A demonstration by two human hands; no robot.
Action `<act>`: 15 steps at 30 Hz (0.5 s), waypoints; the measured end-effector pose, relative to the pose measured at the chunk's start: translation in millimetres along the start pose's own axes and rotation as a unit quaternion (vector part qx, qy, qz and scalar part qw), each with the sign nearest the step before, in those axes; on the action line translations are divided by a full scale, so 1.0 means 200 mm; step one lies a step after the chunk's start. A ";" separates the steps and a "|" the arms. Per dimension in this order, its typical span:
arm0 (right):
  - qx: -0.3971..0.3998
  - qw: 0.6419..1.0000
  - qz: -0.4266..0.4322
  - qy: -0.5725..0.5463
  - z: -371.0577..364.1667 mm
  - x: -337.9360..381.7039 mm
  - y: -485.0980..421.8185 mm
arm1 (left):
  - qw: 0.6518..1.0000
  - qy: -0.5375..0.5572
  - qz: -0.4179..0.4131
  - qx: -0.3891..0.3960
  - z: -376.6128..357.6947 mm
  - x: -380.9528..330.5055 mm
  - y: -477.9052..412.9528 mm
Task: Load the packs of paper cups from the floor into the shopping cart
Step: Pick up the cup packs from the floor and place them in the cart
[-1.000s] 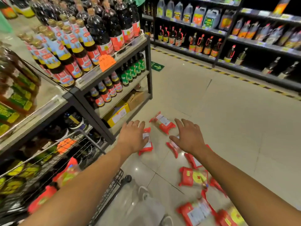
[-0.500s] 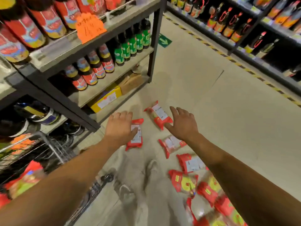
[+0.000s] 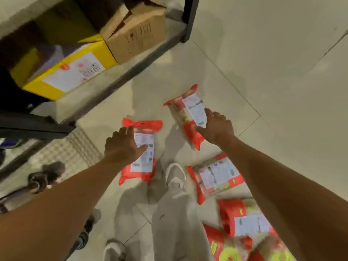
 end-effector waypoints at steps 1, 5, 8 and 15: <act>0.004 1.000 -0.001 -0.010 -0.10 0.00 -0.12 | 1.000 0.006 0.019 0.012 -0.11 0.04 -0.09; 0.007 0.998 -0.023 -0.060 -0.37 -0.06 -0.51 | 0.995 0.034 0.072 0.055 -0.43 0.15 -0.34; 0.015 0.995 -0.034 -0.096 -0.50 -0.09 -0.72 | 0.980 0.124 0.133 0.084 -0.66 0.30 -0.50; 0.097 0.941 -0.040 -0.322 -0.80 -0.23 -1.08 | 0.918 0.326 0.210 0.088 -0.84 0.47 -0.65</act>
Point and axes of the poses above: each hand's wrist, its own y-axis away from the middle knuckle, its own z-axis out of the back of the hand, x = y × z, the point moved 3 cm from there along -y, towards the middle knuckle, and after that the axes turned 10 degrees about y, right-handed, at the moved point
